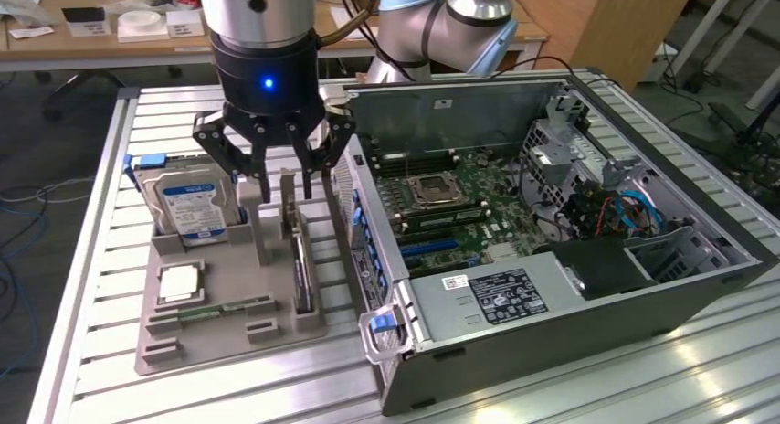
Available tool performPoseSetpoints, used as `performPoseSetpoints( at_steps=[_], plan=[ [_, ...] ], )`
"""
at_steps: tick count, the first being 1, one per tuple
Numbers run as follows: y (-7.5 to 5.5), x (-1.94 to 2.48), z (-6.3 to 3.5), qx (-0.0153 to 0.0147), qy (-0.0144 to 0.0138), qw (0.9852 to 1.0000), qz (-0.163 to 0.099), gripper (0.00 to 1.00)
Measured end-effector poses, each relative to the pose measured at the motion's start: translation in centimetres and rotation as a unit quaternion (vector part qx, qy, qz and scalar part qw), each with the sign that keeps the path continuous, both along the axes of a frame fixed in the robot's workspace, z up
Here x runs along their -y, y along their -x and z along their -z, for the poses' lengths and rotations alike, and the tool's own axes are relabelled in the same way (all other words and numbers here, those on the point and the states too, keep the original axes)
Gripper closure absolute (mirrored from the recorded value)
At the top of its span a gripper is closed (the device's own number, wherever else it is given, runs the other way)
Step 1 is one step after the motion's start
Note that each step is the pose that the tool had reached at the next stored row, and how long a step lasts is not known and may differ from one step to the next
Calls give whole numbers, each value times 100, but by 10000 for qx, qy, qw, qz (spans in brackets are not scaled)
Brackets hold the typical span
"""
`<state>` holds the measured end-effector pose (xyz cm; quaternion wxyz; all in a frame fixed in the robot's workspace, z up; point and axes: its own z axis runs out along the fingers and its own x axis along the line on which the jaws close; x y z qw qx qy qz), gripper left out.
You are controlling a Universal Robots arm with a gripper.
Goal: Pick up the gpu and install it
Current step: 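Pick up the gpu and move the gpu toward the slot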
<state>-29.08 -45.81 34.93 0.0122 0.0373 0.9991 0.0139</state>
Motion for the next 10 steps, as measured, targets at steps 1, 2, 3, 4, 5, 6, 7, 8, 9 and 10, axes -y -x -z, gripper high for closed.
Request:
performPoseSetpoints(
  at_steps=[1, 2, 3, 4, 5, 6, 7, 8, 9, 10],
  plan=[
    [0, 0, 0, 0, 0, 10000, 0, 53],
    [0, 0, 1, 0, 0, 10000, 0, 53],
    [0, 0, 1, 1, -1, 10000, 0, 53],
    [0, 0, 1, 1, -1, 10000, 0, 53],
    [0, 0, 2, 0, -1, 10000, 0, 53],
    [-1, 0, 8, 2, -2, 10000, 0, 53],
    [0, 0, 15, 2, -2, 10000, 0, 53],
    [0, 0, 24, 2, -1, 10000, 0, 53],
    [0, 0, 36, 1, -1, 10000, 0, 53],
    [0, 0, 51, 1, -1, 10000, 0, 53]
  ],
)
